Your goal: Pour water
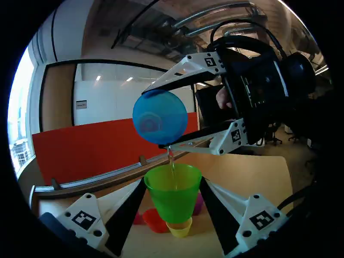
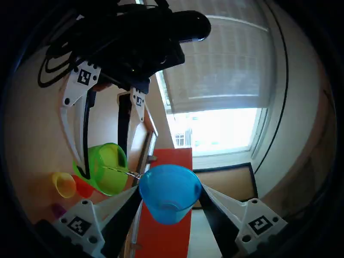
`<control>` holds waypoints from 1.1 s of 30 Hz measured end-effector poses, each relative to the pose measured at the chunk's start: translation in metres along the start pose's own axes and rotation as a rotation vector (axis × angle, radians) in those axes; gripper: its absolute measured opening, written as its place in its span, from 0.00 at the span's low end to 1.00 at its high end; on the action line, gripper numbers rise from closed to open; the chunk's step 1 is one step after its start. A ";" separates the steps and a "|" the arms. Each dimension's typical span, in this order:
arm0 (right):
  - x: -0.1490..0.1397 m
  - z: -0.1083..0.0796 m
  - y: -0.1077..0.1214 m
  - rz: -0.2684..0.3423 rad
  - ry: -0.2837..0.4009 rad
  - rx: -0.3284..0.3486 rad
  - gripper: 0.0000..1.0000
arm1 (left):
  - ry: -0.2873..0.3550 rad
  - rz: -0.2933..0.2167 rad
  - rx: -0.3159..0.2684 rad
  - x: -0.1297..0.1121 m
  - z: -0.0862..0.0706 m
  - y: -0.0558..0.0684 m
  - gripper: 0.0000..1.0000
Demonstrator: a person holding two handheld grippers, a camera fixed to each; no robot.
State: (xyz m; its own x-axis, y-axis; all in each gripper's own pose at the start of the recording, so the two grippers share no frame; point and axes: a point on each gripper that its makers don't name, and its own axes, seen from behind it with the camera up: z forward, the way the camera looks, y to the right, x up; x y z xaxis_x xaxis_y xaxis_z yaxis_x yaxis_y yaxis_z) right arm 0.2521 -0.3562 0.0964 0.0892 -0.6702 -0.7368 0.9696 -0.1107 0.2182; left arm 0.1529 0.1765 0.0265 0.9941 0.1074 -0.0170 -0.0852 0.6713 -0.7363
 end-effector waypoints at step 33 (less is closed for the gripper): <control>0.000 0.004 0.002 -0.058 -0.015 -0.007 0.91 | 0.006 0.005 0.001 0.003 -0.002 0.002 0.88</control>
State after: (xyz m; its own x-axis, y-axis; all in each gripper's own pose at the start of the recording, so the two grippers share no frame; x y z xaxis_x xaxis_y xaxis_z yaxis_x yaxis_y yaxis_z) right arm 0.2528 -0.3594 0.0997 0.0295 -0.6734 -0.7387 0.9745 -0.1450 0.1710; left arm 0.1556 0.1762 0.0235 0.9940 0.1063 -0.0253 -0.0905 0.6714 -0.7355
